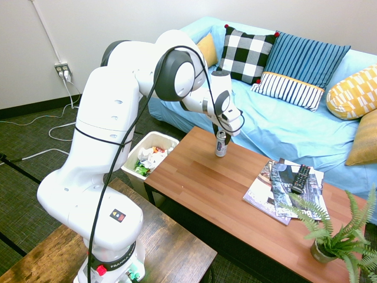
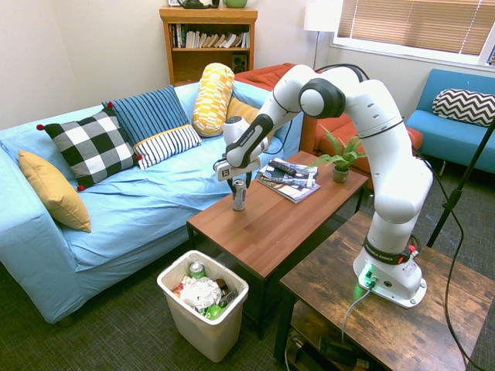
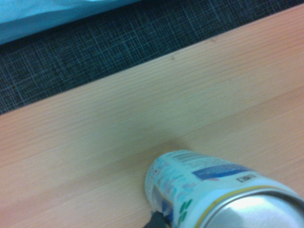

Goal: Throw the can in the trash bin

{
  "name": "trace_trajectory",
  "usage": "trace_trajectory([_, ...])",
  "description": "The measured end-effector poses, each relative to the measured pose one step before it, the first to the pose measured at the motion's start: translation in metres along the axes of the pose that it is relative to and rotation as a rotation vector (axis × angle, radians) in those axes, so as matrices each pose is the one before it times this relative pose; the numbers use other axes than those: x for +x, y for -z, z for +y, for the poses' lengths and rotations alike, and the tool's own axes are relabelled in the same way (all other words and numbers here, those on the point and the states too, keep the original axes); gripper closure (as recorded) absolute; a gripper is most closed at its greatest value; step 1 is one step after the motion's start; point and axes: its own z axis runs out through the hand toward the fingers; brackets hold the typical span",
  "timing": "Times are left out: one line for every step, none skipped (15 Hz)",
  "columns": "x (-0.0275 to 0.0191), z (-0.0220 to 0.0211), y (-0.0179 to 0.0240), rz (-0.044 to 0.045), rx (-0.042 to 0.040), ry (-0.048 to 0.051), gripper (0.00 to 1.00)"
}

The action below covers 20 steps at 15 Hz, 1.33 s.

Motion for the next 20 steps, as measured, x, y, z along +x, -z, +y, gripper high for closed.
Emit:
trace_trajectory([0.00029, 0.00006, 0.00020, -0.00304, 0.00126, 0.00011, 1.00])
trace_trajectory([0.00110, 0.00022, 0.00070, -0.00126, 0.00151, 0.00063, 1.00])
trace_trajectory([0.00139, 0.00024, 0.00102, -0.00094, 0.00195, -0.00007, 1.00])
trace_trajectory([0.00072, -0.00013, 0.00145, -0.00122, 0.00287, 0.00135, 1.00])
trace_trajectory([-0.00067, -0.00115, 0.00305, -0.00112, 0.00556, 0.00545, 1.00])
trace_trajectory([-0.00408, -0.00348, 0.00635, 0.00144, 0.01045, 0.00967, 1.00])
trace_trajectory([-0.01077, -0.00776, 0.01312, 0.00506, 0.01824, 0.02227, 1.00])
trace_trajectory([-0.01959, -0.01175, 0.01860, 0.00521, 0.01764, 0.03574, 1.00])
trace_trajectory([-0.02735, -0.01492, 0.02039, 0.00653, 0.01112, 0.04122, 1.00])
trace_trajectory([-0.03333, -0.01768, 0.01815, 0.01104, 0.00589, 0.04528, 1.00])
trace_trajectory([-0.03781, -0.01981, 0.01333, 0.01198, 0.00049, 0.04361, 1.00])
trace_trajectory([-0.03623, -0.01803, 0.00492, 0.00929, -0.00491, 0.04010, 1.00])
trace_trajectory([-0.03288, -0.01668, -0.00268, 0.00557, -0.00635, 0.03472, 1.00])
trace_trajectory([-0.02873, -0.01336, -0.00915, 0.00352, -0.01152, 0.03287, 1.00])
trace_trajectory([-0.02644, -0.01121, -0.01425, 0.00214, -0.01298, 0.03131, 1.00])
trace_trajectory([-0.02301, -0.00905, -0.01481, 0.00165, -0.01336, 0.02969, 1.00])
trace_trajectory([-0.02134, -0.00760, -0.01349, 0.00383, -0.01242, 0.02389, 1.00])
trace_trajectory([-0.01812, -0.00600, -0.01175, 0.00382, -0.01174, 0.02077, 1.00])
trace_trajectory([-0.01271, -0.00435, -0.00820, 0.00172, -0.00935, 0.01467, 1.00])
trace_trajectory([-0.00808, -0.00263, -0.00735, 0.00292, -0.01172, 0.01030, 0.00])
